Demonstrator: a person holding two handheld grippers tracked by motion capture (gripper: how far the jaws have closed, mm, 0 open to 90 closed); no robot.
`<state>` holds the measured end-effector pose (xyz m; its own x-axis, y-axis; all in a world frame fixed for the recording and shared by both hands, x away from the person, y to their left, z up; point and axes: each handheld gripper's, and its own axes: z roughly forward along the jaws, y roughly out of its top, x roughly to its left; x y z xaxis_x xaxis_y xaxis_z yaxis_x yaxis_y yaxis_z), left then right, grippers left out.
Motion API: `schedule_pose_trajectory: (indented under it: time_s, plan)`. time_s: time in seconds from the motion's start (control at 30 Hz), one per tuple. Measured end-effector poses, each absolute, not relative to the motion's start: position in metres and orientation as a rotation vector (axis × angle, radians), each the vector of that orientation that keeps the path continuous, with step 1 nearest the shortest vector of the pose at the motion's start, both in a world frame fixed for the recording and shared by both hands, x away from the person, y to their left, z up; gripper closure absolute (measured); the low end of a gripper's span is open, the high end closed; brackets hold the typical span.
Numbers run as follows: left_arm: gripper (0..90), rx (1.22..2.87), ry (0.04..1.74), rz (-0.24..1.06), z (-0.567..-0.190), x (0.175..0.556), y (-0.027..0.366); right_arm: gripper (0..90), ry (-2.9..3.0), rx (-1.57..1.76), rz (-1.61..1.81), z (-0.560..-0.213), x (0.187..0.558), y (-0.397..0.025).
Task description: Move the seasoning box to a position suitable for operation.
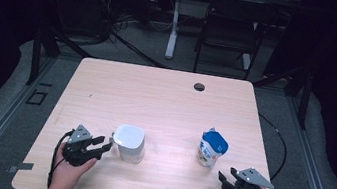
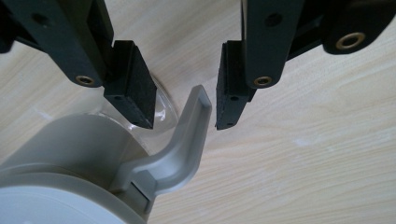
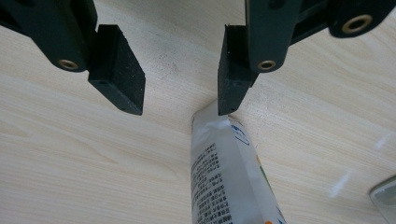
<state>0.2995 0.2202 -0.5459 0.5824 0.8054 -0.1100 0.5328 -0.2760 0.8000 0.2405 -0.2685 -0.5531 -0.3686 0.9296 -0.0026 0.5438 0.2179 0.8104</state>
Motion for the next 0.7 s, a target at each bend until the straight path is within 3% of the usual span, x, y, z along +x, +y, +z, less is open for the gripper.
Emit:
schedule_pose_trajectory:
  time_s: [0.7]
  plan:
    - [62.6, 2.004, 0.981, 0.410, -0.550, 0.322, 0.203, 49.7, 2.004, 1.369, 1.030, -0.557, 0.238, -0.274]
